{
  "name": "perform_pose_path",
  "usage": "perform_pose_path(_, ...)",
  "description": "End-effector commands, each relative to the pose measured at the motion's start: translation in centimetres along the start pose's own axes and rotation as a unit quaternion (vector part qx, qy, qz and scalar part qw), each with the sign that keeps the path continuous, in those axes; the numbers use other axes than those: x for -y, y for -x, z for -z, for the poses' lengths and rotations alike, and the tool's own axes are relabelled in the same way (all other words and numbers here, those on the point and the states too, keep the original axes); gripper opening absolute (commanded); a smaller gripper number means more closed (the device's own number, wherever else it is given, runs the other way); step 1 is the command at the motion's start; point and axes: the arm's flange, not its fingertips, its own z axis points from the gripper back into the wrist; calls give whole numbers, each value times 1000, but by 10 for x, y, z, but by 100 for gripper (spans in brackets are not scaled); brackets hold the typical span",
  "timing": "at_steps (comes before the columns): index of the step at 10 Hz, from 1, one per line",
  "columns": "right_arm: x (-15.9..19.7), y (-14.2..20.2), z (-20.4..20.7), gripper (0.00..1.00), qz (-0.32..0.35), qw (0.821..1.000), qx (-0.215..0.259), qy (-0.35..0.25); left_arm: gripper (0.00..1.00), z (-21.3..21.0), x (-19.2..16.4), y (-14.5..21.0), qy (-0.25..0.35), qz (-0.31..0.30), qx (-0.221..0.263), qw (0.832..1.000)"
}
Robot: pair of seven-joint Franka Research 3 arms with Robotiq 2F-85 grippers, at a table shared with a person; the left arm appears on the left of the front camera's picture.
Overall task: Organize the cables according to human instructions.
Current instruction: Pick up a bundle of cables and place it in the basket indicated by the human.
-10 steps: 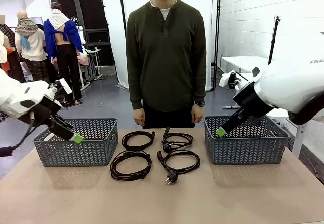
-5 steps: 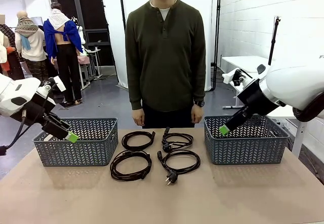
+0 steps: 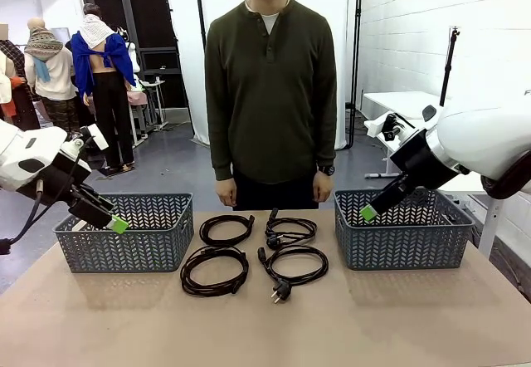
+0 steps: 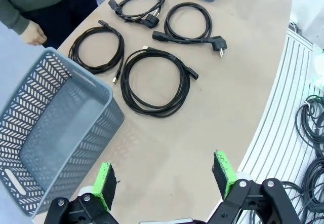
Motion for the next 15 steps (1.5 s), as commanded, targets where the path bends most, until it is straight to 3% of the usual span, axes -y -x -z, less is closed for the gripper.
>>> perform_pose_path(1, 1, 1, 0, 100, -1, 1000, 5, -8, 100, 1, -2, 1, 5, -2, 3, 1000)
perform_pose_path(15, 1, 1, 0, 100, -1, 1000, 5, -8, 100, 1, -2, 1, 5, -2, 3, 1000)
